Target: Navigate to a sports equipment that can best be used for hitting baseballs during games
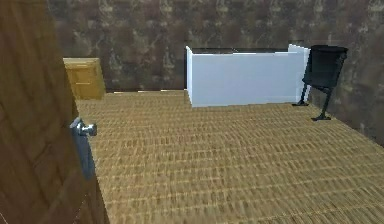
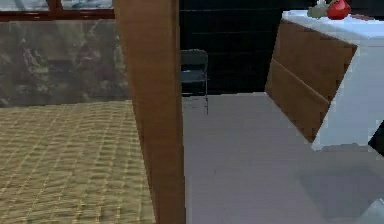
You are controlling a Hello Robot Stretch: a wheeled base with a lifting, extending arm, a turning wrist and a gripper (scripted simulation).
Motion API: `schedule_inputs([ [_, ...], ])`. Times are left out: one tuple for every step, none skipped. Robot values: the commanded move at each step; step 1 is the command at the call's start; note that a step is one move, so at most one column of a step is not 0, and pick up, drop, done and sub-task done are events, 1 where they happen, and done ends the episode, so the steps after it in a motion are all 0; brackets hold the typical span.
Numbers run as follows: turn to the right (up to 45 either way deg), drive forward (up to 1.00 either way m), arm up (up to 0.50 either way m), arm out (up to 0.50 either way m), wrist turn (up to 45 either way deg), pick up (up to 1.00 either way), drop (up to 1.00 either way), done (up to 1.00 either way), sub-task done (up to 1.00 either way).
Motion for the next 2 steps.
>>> schedule_inputs([
  [0.0, 0.25, 0.00, 0.00, 0.0, 0.00, 0.00, 0.00, 0.00],
  [18.0, 0.00, 0.00, 0.00, 0.0, 0.00, 0.00, 0.00, 0.00],
])
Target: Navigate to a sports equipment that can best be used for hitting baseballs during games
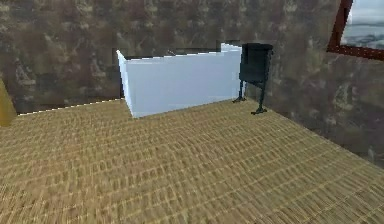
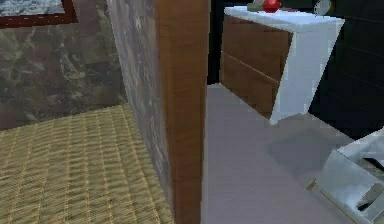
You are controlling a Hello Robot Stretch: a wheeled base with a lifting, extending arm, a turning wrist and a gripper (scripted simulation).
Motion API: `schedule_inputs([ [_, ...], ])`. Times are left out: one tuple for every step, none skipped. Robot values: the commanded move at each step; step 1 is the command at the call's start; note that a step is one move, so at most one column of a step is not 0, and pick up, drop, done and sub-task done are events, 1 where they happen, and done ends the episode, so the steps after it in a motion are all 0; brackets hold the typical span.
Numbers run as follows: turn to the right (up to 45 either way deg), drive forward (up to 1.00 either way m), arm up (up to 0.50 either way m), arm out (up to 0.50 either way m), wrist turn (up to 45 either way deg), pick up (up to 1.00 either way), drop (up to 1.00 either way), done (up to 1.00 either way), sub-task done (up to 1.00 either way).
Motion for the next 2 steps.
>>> schedule_inputs([
  [0.0, 0.30, 0.00, 0.00, 0.0, 0.00, 0.00, 0.00, 0.00],
  [-21.0, 0.00, 0.00, 0.00, 0.0, 0.00, 0.00, 0.00, 0.00],
])
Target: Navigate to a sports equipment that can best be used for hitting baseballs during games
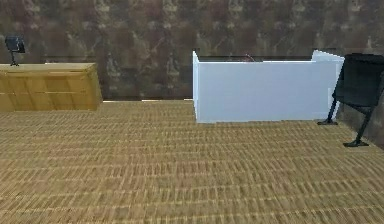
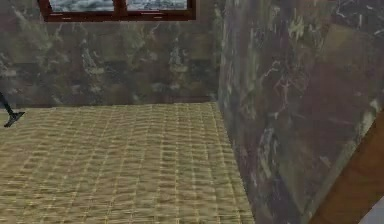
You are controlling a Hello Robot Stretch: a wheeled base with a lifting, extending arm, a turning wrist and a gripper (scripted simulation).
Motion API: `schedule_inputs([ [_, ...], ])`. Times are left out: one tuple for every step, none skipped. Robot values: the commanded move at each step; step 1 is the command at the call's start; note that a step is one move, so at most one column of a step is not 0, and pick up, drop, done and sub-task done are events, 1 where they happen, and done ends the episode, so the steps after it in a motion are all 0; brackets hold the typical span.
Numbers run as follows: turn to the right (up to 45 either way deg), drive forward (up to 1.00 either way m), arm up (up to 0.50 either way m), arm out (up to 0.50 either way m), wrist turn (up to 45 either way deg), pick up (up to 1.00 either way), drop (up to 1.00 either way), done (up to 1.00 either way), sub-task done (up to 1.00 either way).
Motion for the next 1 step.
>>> schedule_inputs([
  [0.0, 1.00, 0.00, 0.00, 0.0, 0.00, 0.00, 0.00, 0.00],
])
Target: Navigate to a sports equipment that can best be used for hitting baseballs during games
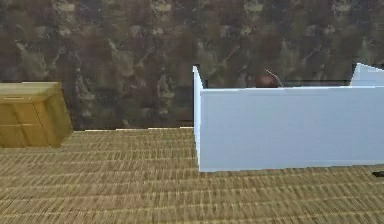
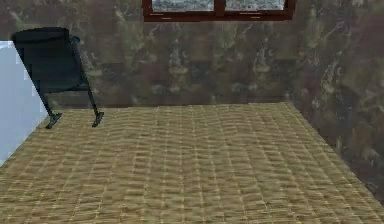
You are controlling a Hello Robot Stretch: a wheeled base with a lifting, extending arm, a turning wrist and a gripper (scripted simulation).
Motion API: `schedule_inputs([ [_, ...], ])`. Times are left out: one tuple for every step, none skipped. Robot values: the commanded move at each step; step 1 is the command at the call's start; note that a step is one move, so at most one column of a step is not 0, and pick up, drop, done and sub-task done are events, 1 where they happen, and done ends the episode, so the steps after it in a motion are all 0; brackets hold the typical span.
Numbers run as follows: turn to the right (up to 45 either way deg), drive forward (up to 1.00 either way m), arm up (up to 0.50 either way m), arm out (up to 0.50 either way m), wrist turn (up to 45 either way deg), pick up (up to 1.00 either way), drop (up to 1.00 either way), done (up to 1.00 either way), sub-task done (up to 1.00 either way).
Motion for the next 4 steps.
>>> schedule_inputs([
  [0.0, 1.00, 0.00, 0.00, 0.0, 0.00, 0.00, 0.00, 0.00],
  [0.0, 0.15, 0.00, 0.00, 0.0, 0.00, 0.00, 0.00, 0.00],
  [45.0, 0.00, 0.00, 0.00, 0.0, 0.00, 0.00, 0.00, 0.00],
  [0.0, 0.00, 0.00, 0.00, 0.0, 0.00, 0.00, 1.00, 0.00],
])
